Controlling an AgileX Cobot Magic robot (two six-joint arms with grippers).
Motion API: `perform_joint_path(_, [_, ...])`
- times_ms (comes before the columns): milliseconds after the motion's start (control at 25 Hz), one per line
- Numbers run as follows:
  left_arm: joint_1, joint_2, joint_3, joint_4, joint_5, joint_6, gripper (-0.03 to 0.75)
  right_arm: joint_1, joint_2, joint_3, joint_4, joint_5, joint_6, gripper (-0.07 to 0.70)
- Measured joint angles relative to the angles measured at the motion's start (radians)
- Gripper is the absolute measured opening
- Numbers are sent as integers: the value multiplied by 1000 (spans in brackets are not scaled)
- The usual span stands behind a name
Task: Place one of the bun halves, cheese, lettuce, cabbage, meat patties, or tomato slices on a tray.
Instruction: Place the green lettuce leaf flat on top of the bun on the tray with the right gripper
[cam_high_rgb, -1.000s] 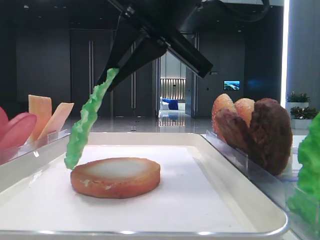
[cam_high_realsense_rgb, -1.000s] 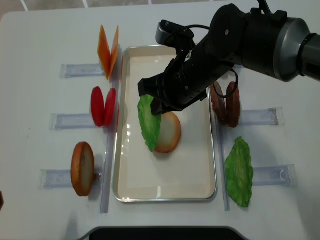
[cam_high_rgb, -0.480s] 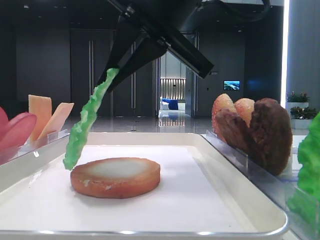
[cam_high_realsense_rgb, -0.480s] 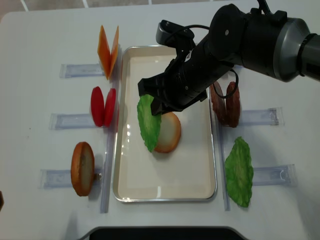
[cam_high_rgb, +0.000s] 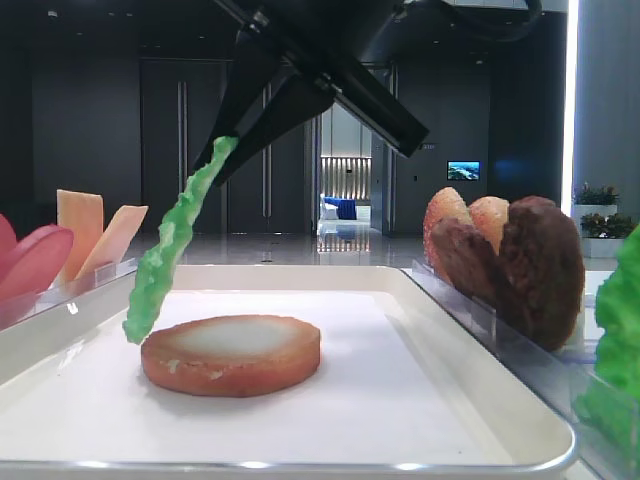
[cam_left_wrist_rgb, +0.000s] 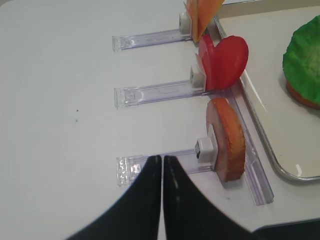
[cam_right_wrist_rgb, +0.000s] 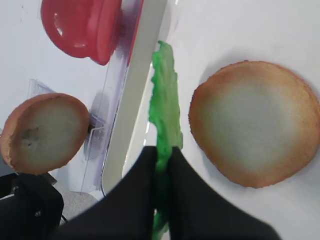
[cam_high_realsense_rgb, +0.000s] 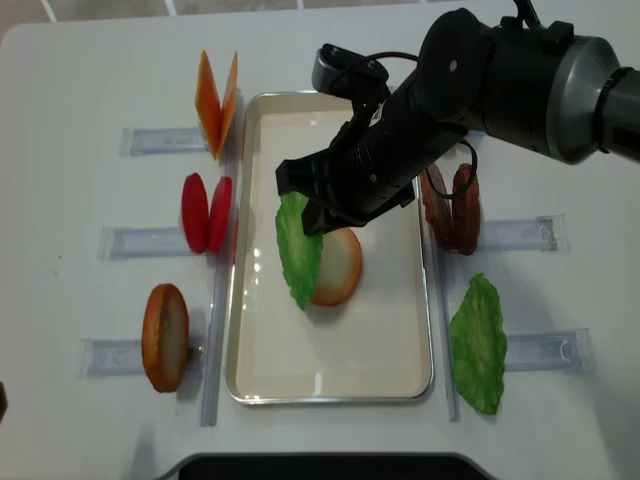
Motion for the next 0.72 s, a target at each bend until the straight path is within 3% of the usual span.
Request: perform_joint_path(720, [0, 0, 0, 0, 0, 0, 0, 0, 0, 0, -39, -2, 7, 23])
